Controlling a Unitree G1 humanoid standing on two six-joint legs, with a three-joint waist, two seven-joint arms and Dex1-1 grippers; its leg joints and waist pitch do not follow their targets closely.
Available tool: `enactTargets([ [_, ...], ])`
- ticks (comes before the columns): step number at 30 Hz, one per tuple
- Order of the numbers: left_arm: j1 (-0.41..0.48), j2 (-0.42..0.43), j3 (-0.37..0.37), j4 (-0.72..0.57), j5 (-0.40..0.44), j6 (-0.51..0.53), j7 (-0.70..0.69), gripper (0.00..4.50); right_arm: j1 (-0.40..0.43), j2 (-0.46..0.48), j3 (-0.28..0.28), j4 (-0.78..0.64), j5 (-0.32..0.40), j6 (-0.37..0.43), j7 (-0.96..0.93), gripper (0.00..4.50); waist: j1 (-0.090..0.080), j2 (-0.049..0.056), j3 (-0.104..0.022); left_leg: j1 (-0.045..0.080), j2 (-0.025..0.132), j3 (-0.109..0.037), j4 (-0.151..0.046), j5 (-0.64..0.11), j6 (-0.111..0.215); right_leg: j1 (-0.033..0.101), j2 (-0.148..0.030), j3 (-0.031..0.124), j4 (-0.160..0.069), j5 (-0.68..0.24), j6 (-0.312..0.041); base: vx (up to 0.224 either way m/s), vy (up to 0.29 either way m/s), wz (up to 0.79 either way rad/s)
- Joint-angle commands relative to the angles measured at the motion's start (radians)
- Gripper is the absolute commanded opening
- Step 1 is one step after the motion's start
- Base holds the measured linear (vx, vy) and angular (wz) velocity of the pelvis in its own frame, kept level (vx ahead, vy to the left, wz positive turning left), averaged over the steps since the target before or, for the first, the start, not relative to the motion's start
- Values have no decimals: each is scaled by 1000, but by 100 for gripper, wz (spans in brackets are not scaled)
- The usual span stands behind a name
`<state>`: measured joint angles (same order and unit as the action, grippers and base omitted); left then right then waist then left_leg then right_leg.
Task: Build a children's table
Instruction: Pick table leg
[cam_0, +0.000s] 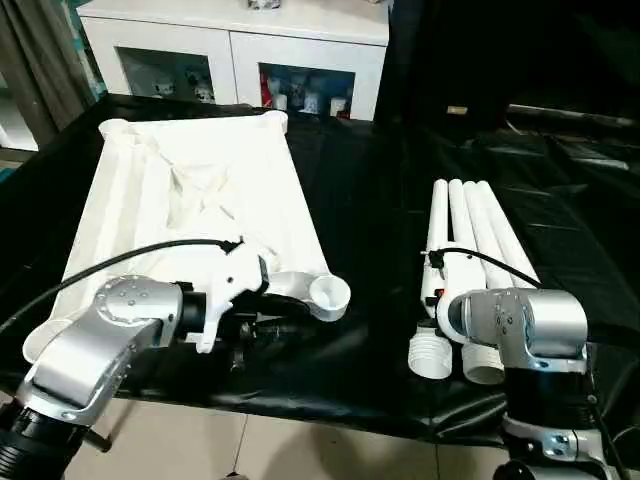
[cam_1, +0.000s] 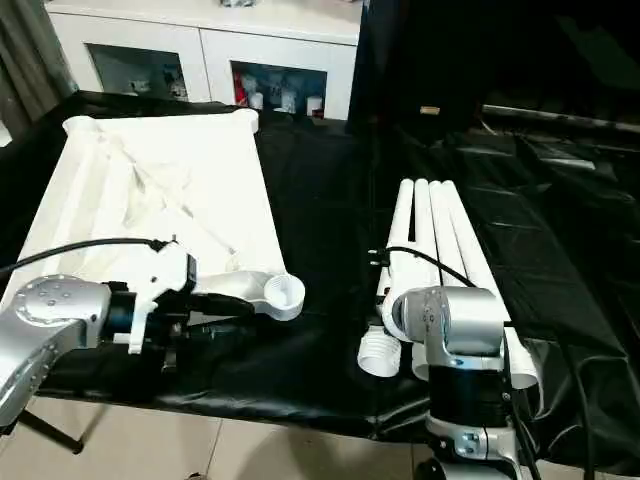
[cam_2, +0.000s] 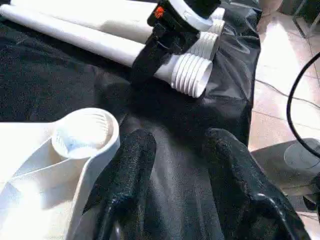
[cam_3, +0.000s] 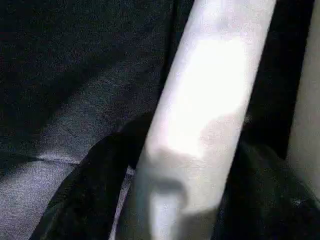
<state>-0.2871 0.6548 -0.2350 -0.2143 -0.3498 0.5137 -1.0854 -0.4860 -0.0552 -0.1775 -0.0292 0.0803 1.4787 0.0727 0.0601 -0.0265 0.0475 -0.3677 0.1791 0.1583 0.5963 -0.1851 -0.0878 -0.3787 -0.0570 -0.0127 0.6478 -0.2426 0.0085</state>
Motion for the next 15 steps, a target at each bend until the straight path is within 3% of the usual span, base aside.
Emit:
enactTargets([
  [1,-8,8,-5,-21,9,-12,3,228,-10,3,-13,10,-1,-17,-7,285,1,8,-57,17,27,0,-72,-50,-77,39,-53,34,-64,66,-140,0,0,0],
  [7,-11,0,-1,-4,45,-45,33,273,-9,11,-7,15,-3,-52,-16,236,3,10,-59,17,28,0,-72,-54,-78,40,-54,35,-64,73,-140,0,0,0],
  [8,-11,0,-1,-4,45,-45,33,299,-9,11,-7,15,-3,-52,-16,219,2,10,-58,17,28,0,-72,-53,-77,41,-53,34,-64,73,-141,0,0,0],
  [11,-28,-43,25,54,71,-133,80,317,-33,35,-47,12,19,-138,-14,199,2,11,-59,16,29,0,-71,-57,-77,41,-55,34,-64,80,-146,0,0,0],
  [15,-49,-82,45,97,71,-176,113,357,-44,39,-66,5,44,-238,3,189,2,16,-62,18,29,0,-69,-50,-74,41,-54,34,-61,117,-151,0,0,0],
])
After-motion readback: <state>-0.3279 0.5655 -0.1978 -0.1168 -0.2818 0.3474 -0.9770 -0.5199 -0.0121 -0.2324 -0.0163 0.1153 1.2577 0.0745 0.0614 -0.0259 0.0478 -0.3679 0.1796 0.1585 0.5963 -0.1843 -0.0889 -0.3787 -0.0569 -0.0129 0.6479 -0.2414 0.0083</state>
